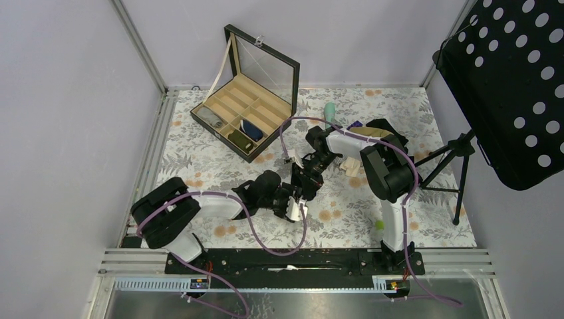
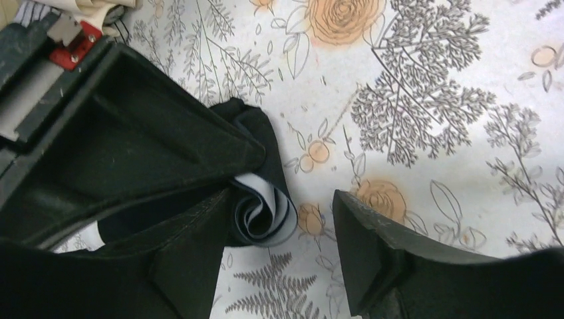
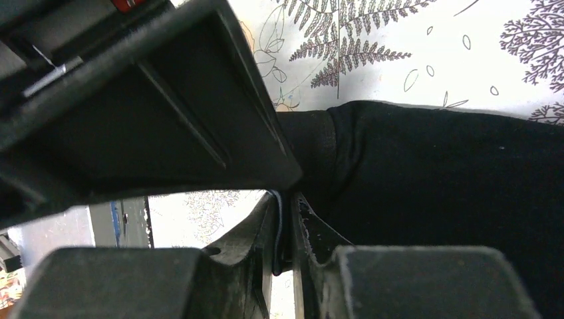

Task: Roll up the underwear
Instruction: Roll the underwear to the center of the board.

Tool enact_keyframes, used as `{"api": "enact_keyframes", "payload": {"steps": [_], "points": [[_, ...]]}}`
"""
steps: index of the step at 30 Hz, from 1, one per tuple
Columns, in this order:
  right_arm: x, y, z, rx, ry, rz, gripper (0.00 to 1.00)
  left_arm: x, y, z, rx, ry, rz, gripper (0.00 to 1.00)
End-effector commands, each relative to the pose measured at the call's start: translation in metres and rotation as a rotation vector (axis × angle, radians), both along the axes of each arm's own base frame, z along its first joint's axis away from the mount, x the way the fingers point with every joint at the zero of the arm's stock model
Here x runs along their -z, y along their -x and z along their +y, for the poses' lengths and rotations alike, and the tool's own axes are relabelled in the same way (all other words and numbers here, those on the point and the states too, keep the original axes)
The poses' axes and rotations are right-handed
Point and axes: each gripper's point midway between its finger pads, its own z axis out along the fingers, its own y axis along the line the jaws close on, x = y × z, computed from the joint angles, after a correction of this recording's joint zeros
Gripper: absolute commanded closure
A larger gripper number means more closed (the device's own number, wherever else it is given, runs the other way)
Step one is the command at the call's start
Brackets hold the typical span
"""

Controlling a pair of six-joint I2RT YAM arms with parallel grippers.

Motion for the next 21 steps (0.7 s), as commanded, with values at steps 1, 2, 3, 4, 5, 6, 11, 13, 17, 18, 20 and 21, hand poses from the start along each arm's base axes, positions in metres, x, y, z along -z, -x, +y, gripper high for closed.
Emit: {"api": "enact_keyframes", "payload": {"steps": [1, 2, 3, 4, 5, 6, 11, 13, 17, 18, 20, 21], "points": [[-0.004, 0.002, 0.000, 0.016, 0.005, 0.040, 0.86, -0.016, -0.015, -0.025, 0.012, 0.056, -0.099, 0.38], [-0.004, 0.002, 0.001, 0.017, 0.005, 0.041, 0.86, -0.013, -0.017, -0.025, 0.007, 0.047, -0.105, 0.41], [-0.004, 0.003, 0.000, 0.018, 0.005, 0.043, 0.86, -0.011, -0.018, -0.024, 0.002, 0.038, -0.110, 0.45], [-0.004, 0.003, 0.000, 0.018, 0.005, 0.043, 0.86, -0.009, -0.019, -0.024, -0.002, 0.028, -0.110, 0.48], [-0.004, 0.003, 0.000, 0.018, 0.005, 0.042, 0.86, -0.006, -0.019, -0.022, -0.003, 0.015, -0.110, 0.52], [-0.004, 0.003, 0.000, 0.017, 0.005, 0.043, 0.85, -0.003, -0.019, -0.021, -0.002, 0.002, -0.107, 0.56], [-0.010, 0.003, -0.001, 0.018, -0.010, 0.013, 0.80, -0.001, -0.017, -0.019, -0.006, -0.020, -0.075, 0.76], [-0.020, -0.001, -0.003, 0.029, -0.015, -0.021, 0.70, 0.000, -0.015, -0.019, -0.003, -0.029, -0.051, 0.84], [-0.058, -0.020, -0.012, 0.102, -0.086, -0.102, 0.49, -0.002, -0.010, -0.015, -0.019, -0.060, 0.036, 0.94], [-0.065, -0.025, -0.016, 0.133, -0.092, -0.105, 0.45, -0.002, -0.008, -0.014, -0.027, -0.068, 0.065, 0.96], [-0.074, -0.034, -0.021, 0.196, -0.100, -0.083, 0.40, -0.004, -0.008, -0.013, -0.047, -0.079, 0.117, 0.98], [-0.074, -0.037, -0.023, 0.226, -0.100, -0.062, 0.40, -0.005, -0.007, -0.013, -0.059, -0.082, 0.141, 0.99]]}}
